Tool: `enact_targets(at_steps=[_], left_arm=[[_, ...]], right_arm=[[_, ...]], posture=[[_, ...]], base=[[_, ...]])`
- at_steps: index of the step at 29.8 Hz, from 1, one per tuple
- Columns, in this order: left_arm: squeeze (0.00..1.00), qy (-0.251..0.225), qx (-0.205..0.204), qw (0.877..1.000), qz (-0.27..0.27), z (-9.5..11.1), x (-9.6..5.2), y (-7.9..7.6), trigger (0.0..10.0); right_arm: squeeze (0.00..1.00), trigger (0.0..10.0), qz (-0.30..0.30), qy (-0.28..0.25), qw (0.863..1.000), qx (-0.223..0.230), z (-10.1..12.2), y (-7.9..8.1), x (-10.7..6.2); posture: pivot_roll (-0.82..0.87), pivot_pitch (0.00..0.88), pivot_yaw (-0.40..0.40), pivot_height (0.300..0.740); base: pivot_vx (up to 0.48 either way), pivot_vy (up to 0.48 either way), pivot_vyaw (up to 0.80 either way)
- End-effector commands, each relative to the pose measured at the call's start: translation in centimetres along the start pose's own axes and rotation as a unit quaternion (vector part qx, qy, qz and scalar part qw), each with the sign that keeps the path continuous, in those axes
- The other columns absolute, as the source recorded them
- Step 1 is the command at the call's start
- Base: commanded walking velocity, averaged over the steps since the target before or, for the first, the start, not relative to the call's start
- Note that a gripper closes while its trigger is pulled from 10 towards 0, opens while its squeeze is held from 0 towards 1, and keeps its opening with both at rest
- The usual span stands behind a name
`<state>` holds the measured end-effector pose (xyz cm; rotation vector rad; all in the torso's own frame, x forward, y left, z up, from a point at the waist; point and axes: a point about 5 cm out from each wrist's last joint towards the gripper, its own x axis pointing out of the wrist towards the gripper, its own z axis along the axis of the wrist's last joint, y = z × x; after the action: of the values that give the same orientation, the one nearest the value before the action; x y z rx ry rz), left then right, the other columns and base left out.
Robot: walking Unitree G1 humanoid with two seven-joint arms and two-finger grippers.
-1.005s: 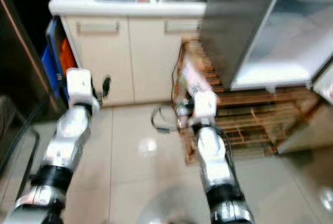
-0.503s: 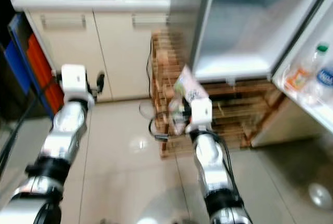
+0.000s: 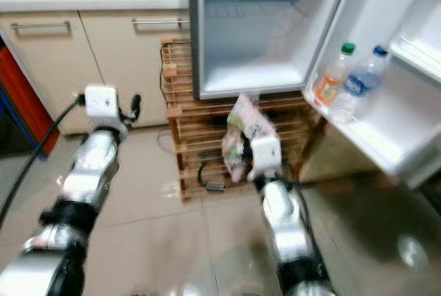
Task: Restocking fridge
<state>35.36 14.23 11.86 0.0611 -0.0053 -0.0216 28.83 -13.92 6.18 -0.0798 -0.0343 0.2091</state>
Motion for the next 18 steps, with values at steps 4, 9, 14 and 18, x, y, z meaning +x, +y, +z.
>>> enact_targets(at_steps=[4,9,14,18], left_arm=[[0.00,-0.030,0.001,1.000,-0.002,1.28,0.25,0.26,10.0],[0.00,-0.034,-0.013,0.999,-0.011,1.41,0.26,-0.04,10.0],[0.00,-0.040,-0.009,0.999,-0.021,1.64,0.28,-0.37,10.0],[0.00,-0.042,-0.009,0.999,-0.024,1.77,0.30,-0.49,10.0]], right_arm=[[0.00,0.0,0.004,-0.035,0.999,0.000,1.51,0.20,0.76],[0.00,0.0,0.005,-0.038,0.999,-0.002,1.71,0.23,1.06],[0.00,0.0,0.006,-0.039,0.999,-0.003,1.78,0.33,1.19],[0.00,0.0,0.005,-0.039,0.999,-0.002,1.78,0.38,1.28]], posture=[[-0.14,0.000,-0.010,0.740],[-0.14,0.000,-0.009,0.740],[-0.14,0.000,-0.006,0.740],[-0.14,0.000,-0.003,0.740]], base=[[0.480,0.000,0.00],[0.480,0.000,0.00],[0.480,0.000,0.00],[0.480,0.000,0.00]])
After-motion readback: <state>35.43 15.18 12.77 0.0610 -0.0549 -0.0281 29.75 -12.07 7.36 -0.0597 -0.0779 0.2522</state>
